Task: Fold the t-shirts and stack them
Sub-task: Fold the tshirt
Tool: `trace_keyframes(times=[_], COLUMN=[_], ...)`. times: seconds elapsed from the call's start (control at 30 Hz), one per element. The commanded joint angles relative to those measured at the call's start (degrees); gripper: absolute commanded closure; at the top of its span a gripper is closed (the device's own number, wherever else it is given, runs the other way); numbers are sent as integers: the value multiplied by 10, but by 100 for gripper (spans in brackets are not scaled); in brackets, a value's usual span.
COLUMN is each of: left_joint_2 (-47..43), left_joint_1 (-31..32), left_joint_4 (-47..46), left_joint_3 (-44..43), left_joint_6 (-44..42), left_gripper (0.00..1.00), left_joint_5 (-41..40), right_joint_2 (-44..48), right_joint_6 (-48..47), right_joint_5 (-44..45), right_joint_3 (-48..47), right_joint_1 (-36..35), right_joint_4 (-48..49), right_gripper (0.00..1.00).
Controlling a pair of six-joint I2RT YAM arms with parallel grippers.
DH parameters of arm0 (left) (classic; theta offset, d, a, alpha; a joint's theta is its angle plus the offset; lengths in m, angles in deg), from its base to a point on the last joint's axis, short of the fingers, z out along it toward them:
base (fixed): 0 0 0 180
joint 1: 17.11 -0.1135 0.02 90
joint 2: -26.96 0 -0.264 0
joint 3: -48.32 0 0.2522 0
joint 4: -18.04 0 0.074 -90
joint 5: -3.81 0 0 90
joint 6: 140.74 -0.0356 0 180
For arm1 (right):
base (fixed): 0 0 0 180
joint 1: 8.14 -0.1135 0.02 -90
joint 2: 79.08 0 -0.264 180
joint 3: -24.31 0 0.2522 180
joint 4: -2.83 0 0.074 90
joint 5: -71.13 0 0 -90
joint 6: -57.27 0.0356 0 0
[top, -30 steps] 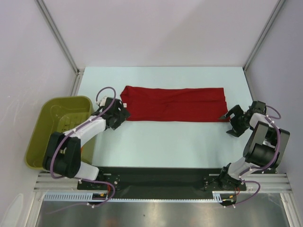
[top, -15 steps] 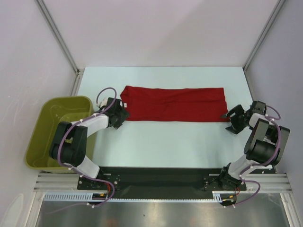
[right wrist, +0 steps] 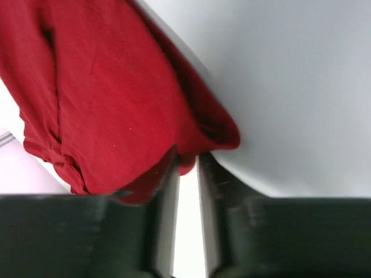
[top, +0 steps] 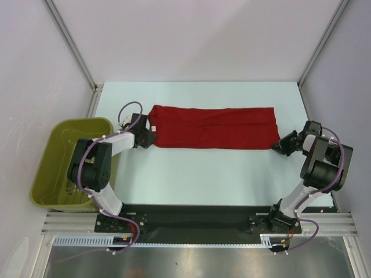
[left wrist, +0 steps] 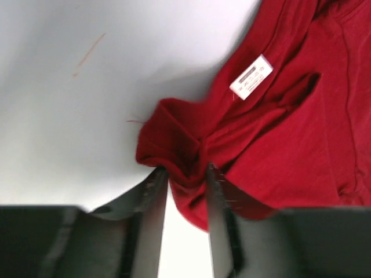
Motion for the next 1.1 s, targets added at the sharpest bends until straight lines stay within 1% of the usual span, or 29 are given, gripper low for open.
trace_keyframes(times=[0.0, 0.03, 0.07, 0.1, 0.17, 0.2, 0.3, 0.33, 0.4, 0.43, 0.5, 0.53, 0.57, 0.6, 0.63, 0.67, 0.7, 0.73, 0.77, 0.8, 0.83, 0.87, 0.9, 0.93, 0.97, 1.0, 1.03, 1.07], left_joint_2=[34, 39, 44, 50, 71, 79, 119, 143, 167, 180, 219, 231, 246, 271, 286, 301, 333, 348, 362, 382, 412, 430, 444, 472, 483, 490, 495, 494], left_joint_1=[-3, -3, -3, -3, -3, -3, -3, -3, -4, -5, -8, -10, -13, -17, -20, -26, -35, -39, -42, -50, -53, -55, -61, -66, -66, -68, -68, -68], left_joint_4=[16, 16, 17, 16, 19, 20, 24, 23, 16, 12, 1, -8, -17, -32, -46, -52, -75, -82, -84, -84, -102, -105, -111, -115, -115, -118, -123, -129], left_joint_3=[-35, -47, -55, -64, -96, -108, -164, -194, -228, -261, -296, -326, -340, -355, -386, -404, -421, -461, -483, -506, -555, -578, -601, -646, -664, -678, -690, -690], left_joint_6=[-23, -26, -34, -41, -59, -63, -87, -95, -123, -145, -160, -176, -183, -187, -192, -197, -197, -196, -194, -193, -193, -193, -193, -194, -195, -201, -214, -220], left_gripper=[66, 74, 78, 85, 96, 100, 100, 100, 100, 100, 100, 100, 100, 100, 100, 100, 100, 100, 100, 100, 100, 100, 100, 100, 100, 100, 98, 96], left_joint_5=[-11, -13, -15, -17, -25, -28, -47, -52, -67, -70, -80, -77, -74, -72, -55, -32, -14, 16, 29, 42, 68, 70, 94, 119, 129, 135, 140, 148], right_joint_2=[-18, -18, -17, -12, -5, -1, 29, 46, 68, 90, 110, 122, 142, 154, 162, 179, 186, 191, 198, 208, 209, 208, 198, 189, 180, 169, 148, 135], right_joint_6=[-6, -7, -12, -15, -24, -32, -32, -27, -13, -6, 11, 33, 44, 57, 82, 99, 113, 126, 156, 167, 180, 196, 203, 210, 210, 210, 209, 204], right_joint_5=[30, 32, 38, 40, 52, 56, 65, 64, 59, 59, 55, 52, 53, 54, 55, 55, 55, 54, 56, 59, 62, 66, 68, 66, 64, 64, 61, 55], right_joint_3=[4, 6, 7, 9, 15, 18, 42, 50, 75, 83, 114, 124, 134, 142, 157, 163, 167, 174, 176, 177, 178, 176, 173, 166, 162, 155, 145, 126], right_joint_1=[-8, -10, -11, -18, -30, -39, -68, -83, -102, -126, -155, -172, -211, -233, -254, -313, -339, -370, -398, -460, -488, -516, -572, -621, -621, -642, -679, -695], right_joint_4=[-24, -34, -41, -46, -71, -79, -103, -114, -122, -131, -135, -138, -140, -141, -140, -139, -137, -131, -128, -124, -110, -102, -96, -77, -67, -59, -45, -40], right_gripper=[79, 86, 97, 100, 100, 100, 100, 100, 100, 100, 100, 100, 100, 100, 100, 100, 100, 100, 100, 100, 100, 99, 99, 97, 96, 94, 91, 86])
